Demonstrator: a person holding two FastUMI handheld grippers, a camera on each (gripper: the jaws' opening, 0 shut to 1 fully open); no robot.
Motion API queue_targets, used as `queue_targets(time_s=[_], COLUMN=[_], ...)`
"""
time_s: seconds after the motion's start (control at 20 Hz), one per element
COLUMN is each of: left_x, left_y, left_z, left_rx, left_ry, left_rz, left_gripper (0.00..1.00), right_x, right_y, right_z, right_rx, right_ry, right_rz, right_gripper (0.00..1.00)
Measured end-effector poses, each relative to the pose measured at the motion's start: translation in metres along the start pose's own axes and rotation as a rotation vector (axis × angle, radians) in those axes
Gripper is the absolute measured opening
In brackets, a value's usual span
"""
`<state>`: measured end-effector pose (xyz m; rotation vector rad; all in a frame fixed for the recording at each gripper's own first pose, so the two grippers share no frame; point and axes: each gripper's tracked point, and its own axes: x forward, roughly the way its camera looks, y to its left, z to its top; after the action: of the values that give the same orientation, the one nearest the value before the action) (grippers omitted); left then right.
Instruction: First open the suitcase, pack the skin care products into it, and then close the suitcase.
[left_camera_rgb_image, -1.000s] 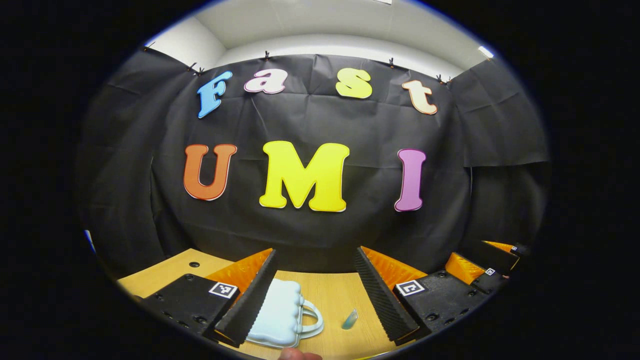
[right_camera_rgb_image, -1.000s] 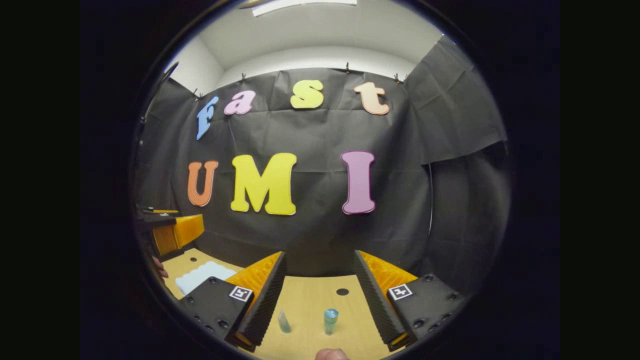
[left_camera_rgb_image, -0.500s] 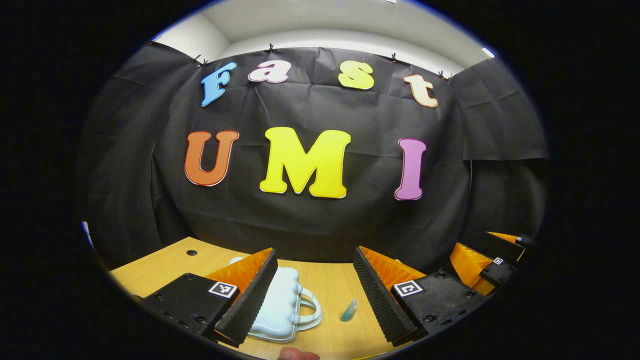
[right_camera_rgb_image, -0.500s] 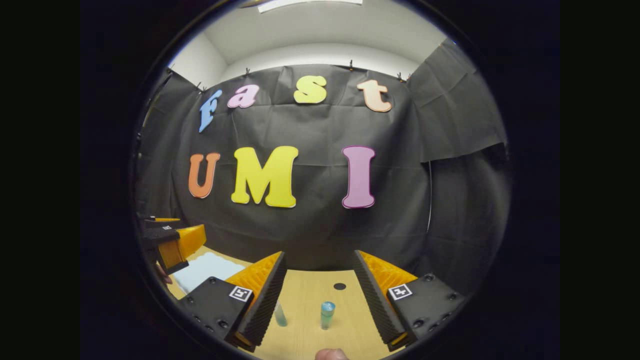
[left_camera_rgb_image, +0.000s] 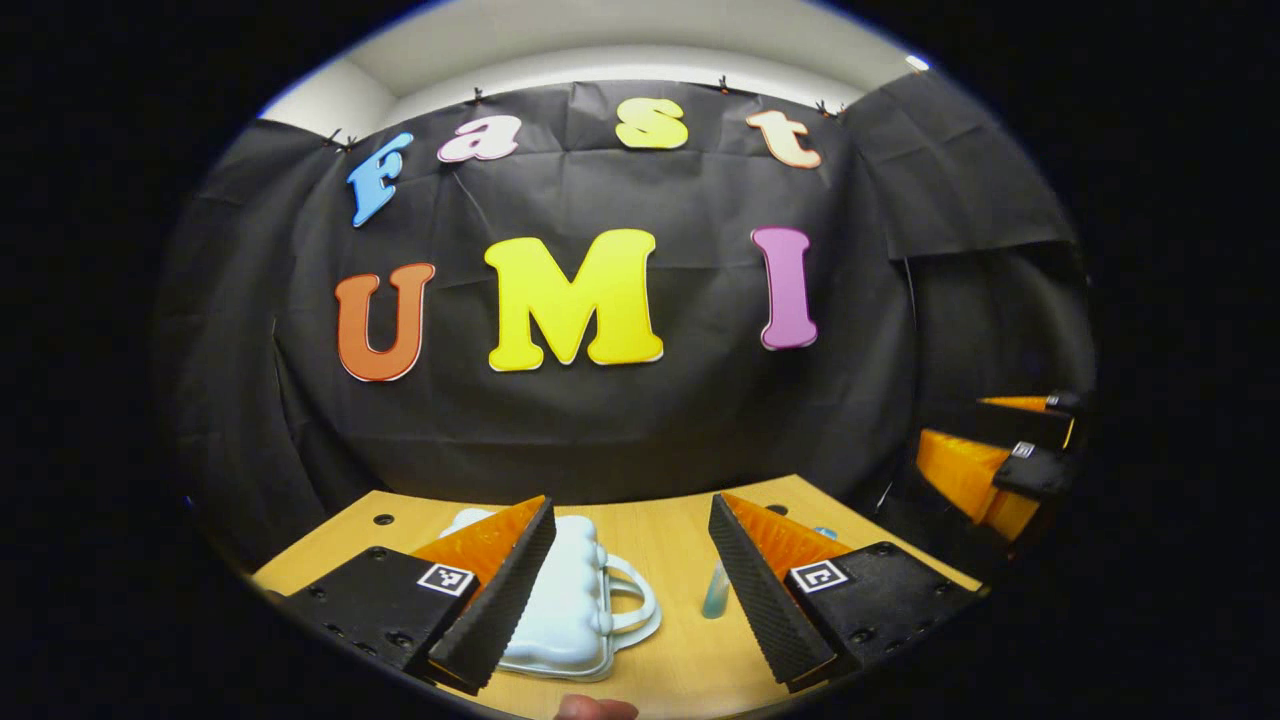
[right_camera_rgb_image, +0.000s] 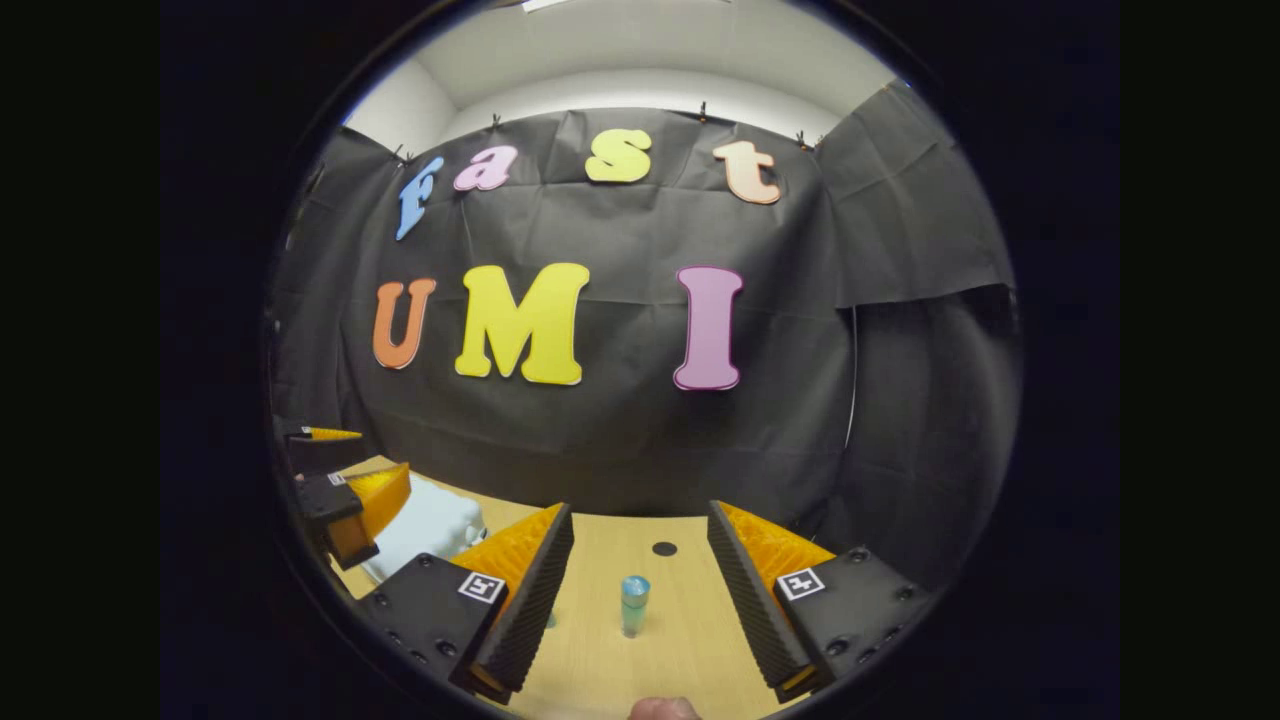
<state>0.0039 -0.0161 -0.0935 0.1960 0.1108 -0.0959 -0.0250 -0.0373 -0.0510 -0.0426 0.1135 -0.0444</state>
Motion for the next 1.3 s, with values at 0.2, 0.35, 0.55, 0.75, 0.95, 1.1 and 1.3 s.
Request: queue_targets(time_s=[0.2, 0.35, 0.55, 0.75, 0.95, 1.1, 1.3], left_x=[0.025, 0.040, 0.059, 0.071, 0.091, 0.100, 0.105], left_y=[-0.009, -0.021, -0.028, -0.025, -0.013, -0.013, -0.014], left_z=[-0.043, -0.087, -0.147, -0.179, -0.192, -0.203, -0.216], left_rx=[0.260, 0.502, 0.762, 0.908, 1.006, 1.060, 1.112], left_ry=[0.104, 0.188, 0.315, 0.444, 0.511, 0.561, 0.615], left_rz=[-0.076, -0.161, -0.268, -0.278, -0.257, -0.269, -0.288], left_gripper=[0.99, 0.99, 0.98, 0.98, 0.97, 0.92, 0.68], right_x=[0.002, 0.006, 0.008, 0.007, 0.002, 0.000, -0.005], right_y=[-0.012, -0.026, -0.051, -0.074, -0.088, -0.097, -0.105], right_z=[-0.009, -0.015, -0.025, -0.035, -0.040, -0.046, -0.049], right_rx=[0.003, -0.002, -0.007, 0.004, 0.007, 0.017, 0.026], right_ry=[0.018, 0.030, 0.051, 0.078, 0.088, 0.101, 0.111], right_rz=[-0.015, -0.042, -0.102, -0.163, -0.209, -0.236, -0.268], right_gripper=[0.80, 0.80, 0.80, 0.80, 0.79, 0.80, 0.80])
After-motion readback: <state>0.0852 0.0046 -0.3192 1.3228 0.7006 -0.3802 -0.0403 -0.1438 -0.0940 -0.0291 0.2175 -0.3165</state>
